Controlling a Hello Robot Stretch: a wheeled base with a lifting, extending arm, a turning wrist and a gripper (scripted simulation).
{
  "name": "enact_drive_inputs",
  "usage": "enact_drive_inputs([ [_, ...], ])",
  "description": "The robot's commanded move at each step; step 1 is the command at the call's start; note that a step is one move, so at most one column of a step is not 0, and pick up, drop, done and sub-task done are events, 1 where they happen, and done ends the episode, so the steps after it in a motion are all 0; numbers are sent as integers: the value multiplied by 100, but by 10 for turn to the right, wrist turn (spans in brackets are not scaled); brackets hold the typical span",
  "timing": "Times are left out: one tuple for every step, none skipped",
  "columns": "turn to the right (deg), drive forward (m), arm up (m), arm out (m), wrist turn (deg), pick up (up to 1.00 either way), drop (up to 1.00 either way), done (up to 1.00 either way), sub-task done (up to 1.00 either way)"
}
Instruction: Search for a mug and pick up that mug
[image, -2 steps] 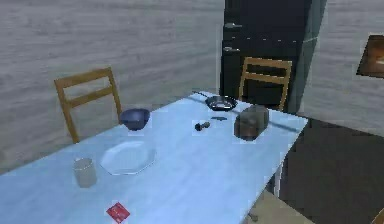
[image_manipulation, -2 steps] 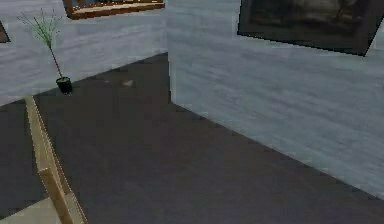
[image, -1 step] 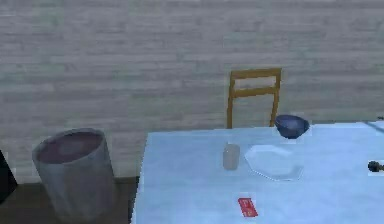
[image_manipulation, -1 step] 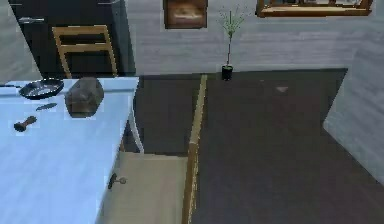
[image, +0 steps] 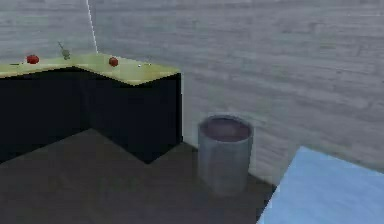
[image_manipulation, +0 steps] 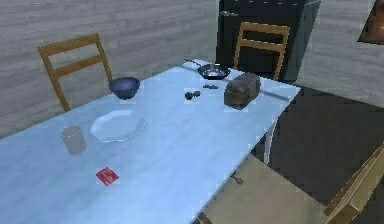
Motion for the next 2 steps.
enact_drive_inputs([
  [-270, 0, 0, 0, 0, 0, 0, 0, 0],
  [0, 0, 50, 0, 0, 0, 0, 0, 0],
])
